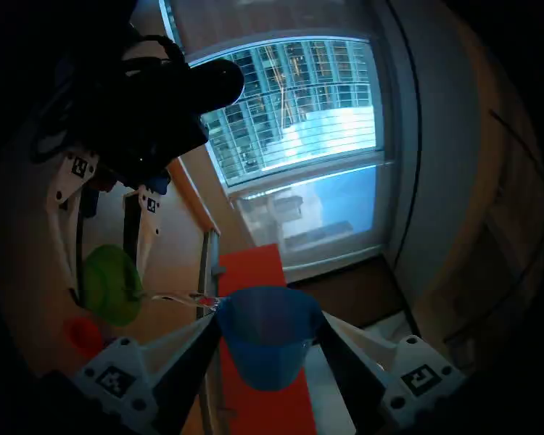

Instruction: Pour water

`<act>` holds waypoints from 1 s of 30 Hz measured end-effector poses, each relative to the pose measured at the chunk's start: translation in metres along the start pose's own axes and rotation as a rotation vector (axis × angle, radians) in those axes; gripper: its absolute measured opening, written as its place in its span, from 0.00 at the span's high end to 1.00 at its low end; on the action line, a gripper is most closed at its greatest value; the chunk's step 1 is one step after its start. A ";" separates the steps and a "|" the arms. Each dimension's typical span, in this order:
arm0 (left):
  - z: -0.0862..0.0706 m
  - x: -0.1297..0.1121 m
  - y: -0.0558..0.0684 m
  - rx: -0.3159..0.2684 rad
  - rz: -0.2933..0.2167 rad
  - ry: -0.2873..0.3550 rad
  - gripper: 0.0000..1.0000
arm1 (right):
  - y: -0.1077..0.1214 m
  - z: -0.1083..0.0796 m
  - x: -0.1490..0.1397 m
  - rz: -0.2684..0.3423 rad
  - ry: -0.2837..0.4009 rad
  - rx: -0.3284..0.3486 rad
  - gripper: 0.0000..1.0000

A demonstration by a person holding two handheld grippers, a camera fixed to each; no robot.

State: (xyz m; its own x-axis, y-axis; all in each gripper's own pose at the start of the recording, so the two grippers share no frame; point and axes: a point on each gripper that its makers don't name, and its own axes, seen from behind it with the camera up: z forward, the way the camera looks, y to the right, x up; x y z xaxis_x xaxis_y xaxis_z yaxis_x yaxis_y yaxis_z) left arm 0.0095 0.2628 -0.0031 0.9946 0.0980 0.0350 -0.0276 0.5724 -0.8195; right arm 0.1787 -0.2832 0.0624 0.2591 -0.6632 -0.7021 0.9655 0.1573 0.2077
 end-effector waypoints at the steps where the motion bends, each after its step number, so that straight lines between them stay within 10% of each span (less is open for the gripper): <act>1: 0.000 0.000 0.000 0.001 0.000 0.000 0.13 | 0.000 0.000 0.000 -0.005 0.000 -0.001 0.08; 30: 0.003 0.001 -0.006 0.013 -0.001 0.007 0.13 | 0.017 0.004 0.009 -0.138 0.002 -0.033 0.09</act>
State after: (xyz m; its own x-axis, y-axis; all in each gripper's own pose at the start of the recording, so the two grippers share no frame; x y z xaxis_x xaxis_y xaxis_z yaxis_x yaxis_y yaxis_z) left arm 0.0099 0.2619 0.0030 0.9953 0.0920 0.0318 -0.0280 0.5832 -0.8118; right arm 0.1972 -0.2895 0.0629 0.1235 -0.6785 -0.7242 0.9923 0.0885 0.0863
